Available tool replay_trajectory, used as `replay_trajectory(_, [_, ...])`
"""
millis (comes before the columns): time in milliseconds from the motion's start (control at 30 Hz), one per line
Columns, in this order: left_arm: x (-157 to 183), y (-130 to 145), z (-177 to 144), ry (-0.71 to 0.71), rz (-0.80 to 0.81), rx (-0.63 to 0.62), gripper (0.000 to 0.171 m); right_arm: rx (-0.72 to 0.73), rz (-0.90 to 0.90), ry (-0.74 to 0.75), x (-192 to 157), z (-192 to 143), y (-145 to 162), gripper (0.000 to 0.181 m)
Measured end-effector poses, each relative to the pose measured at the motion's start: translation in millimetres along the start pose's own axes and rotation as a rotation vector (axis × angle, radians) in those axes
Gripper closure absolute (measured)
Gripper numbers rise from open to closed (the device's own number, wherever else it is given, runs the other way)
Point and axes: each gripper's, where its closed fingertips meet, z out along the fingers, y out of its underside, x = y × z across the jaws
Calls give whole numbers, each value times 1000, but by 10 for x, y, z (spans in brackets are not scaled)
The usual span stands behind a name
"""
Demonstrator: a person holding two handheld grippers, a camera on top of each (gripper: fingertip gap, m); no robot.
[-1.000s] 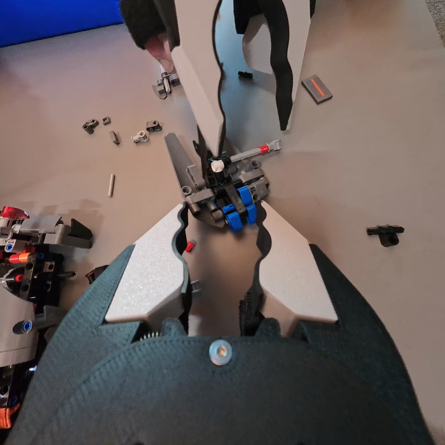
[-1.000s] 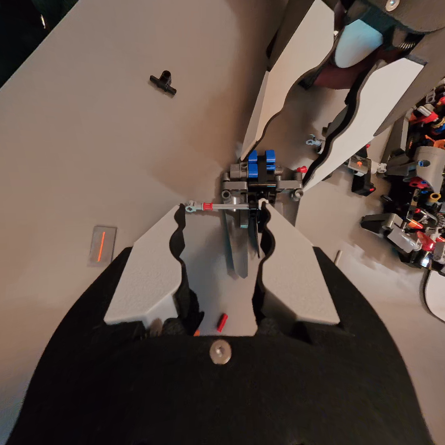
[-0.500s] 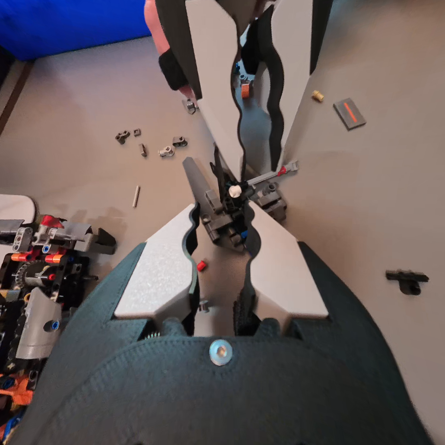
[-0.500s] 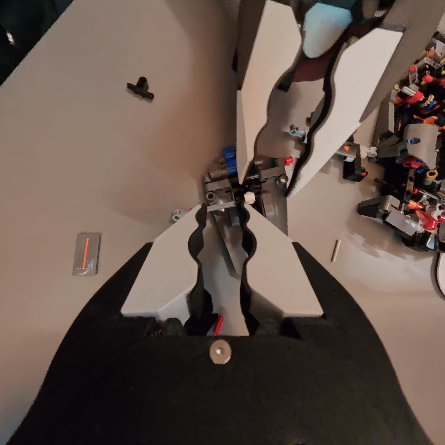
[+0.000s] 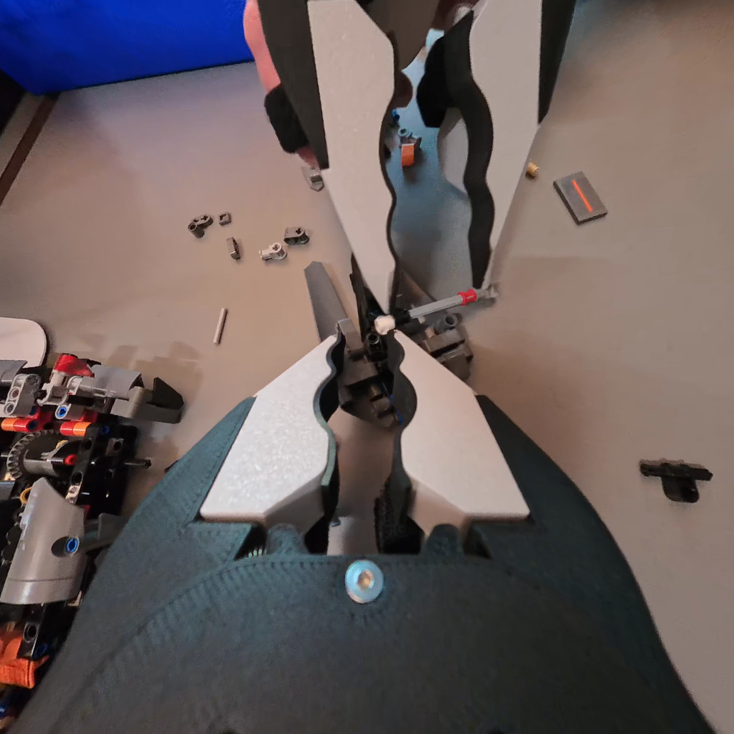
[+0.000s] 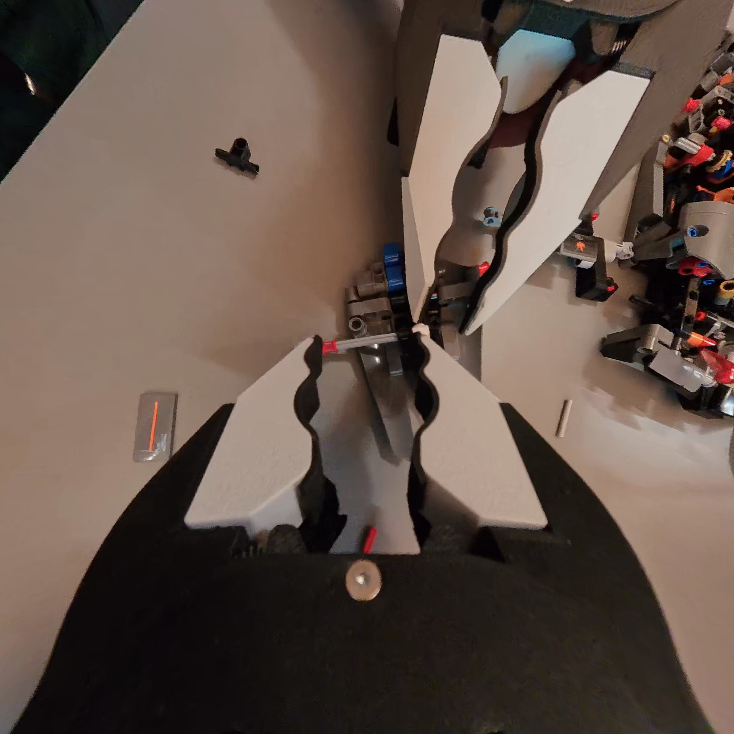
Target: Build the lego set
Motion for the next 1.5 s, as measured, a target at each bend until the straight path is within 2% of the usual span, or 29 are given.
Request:
replay_trajectory(167, [29, 23, 9, 30, -15, 8, 150, 1, -28, 6, -17, -35, -44, 115])
replay_trajectory(267, [27, 18, 3, 30, -20, 12, 148, -43, -63, 20, -24, -46, -8, 123])
replay_trajectory(333, [27, 19, -13, 33, -22, 15, 147, -36, -46, 37, 19, -143, -21, 142])
replay_trajectory(433, [25, 12, -28, 40, -35, 22, 147, -54, 60, -25, -44, -317, -47, 165])
replay_trajectory(500, [5, 20, -29, 27, -38, 16, 147, -125, 187, -4, -28, -372, 12, 164])
replay_trajectory(633, [-1, 35, -14, 37, -71, 27, 146, -53, 510, 12, -169, -332, -57, 150])
replay_trajectory(767, [9, 43, -9, 57, -99, 39, 147, -76, 662, 132, -285, -141, 137, 145])
replay_trajectory(833, [13, 47, -11, 62, -116, 45, 148, -56, 692, 189, -274, -75, 153, 147])
replay_trajectory(933, [21, 45, -4, 65, -120, 50, 148, -18, 754, 234, -276, -30, 129, 158])
replay_trajectory(1000, [31, 45, -4, 66, -120, 49, 148, 0, 786, 240, -316, 21, 131, 172])
replay_trajectory(1267, [48, 48, 2, 68, -116, 44, 148, 139, 927, 294, -331, 71, 25, 175])
replay_trajectory(1500, [26, 64, -3, 37, -129, 37, 149, 187, 1002, 343, -272, 5, -57, 176])
